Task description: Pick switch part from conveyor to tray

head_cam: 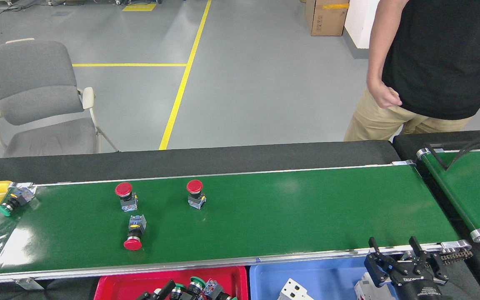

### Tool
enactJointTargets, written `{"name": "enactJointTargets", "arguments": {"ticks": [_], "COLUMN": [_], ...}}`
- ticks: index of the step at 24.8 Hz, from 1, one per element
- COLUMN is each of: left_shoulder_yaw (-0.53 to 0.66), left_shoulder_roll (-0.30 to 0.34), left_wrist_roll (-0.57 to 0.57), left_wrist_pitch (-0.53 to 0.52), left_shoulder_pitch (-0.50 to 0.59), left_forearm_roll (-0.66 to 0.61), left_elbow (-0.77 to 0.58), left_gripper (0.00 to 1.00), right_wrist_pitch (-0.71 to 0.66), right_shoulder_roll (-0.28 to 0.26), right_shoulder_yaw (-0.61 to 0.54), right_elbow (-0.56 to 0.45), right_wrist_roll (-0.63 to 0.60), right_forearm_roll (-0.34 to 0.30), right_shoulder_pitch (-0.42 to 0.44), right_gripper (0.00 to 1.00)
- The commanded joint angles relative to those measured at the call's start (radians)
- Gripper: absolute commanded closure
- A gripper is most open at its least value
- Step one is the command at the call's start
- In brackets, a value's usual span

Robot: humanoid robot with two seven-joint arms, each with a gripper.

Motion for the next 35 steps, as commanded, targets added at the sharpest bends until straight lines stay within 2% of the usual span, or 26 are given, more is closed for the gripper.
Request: {"name": "enactJointTargets", "arguments": {"ticks": [1, 3, 6, 8, 11, 15, 20, 26, 35], "left_shoulder_yaw": [0.048, 0.132, 0.289, 0.341, 0.336, 0.282, 0.233, 0.233, 0.246], "left_shoulder_roll": [0.006, 0.021, 0.032, 0.035, 0.05, 0.059, 0.087, 0.124, 0.219], "left_wrist_roll": [0.0, 0.001, 0.003, 0.009, 0.009, 0.007, 0.006, 0.0, 0.0], "left_wrist_pitch": [0.205, 0.305, 0.27, 0.227, 0.211, 0.176, 0.158, 0.153, 0.162], "left_shoulder_pitch": [-0.005, -0.005, -0.007, -0.01, -0.013, -0.022, -0.096, -0.209, -0.468], "left_forearm_roll": [-0.002, 0.0, 0.01, 0.01, 0.01, -0.016, -0.138, -0.135, -0.132], "left_elbow": [-0.013, -0.005, 0.025, 0.053, 0.056, 0.016, 0.027, 0.185, 0.547], "left_gripper": [0.0, 0.0, 0.0, 0.0, 0.0, 0.0, 0.0, 0.0, 0.01], "right_wrist_pitch": [-0.033, -0.061, -0.066, -0.066, -0.079, -0.096, -0.122, -0.141, -0.144], "right_shoulder_roll": [-0.008, -0.007, -0.007, -0.007, -0.01, -0.002, -0.005, 0.002, 0.008], "right_shoulder_yaw": [0.0, 0.0, 0.0, 0.0, 0.0, 0.0, 0.0, 0.0, 0.0], "right_elbow": [-0.025, -0.031, -0.031, -0.029, -0.028, -0.031, -0.034, -0.032, -0.029], "right_wrist_roll": [-0.027, -0.054, -0.106, -0.108, -0.109, -0.109, -0.109, -0.108, -0.111], "right_forearm_roll": [0.001, 0.001, -0.001, -0.001, -0.001, -0.001, -0.002, -0.006, -0.01], "right_shoulder_pitch": [0.003, 0.003, 0.003, 0.007, 0.044, 0.039, 0.044, 0.038, 0.041], "right_gripper": [0.0, 0.0, 0.0, 0.0, 0.0, 0.0, 0.0, 0.0, 0.0]}}
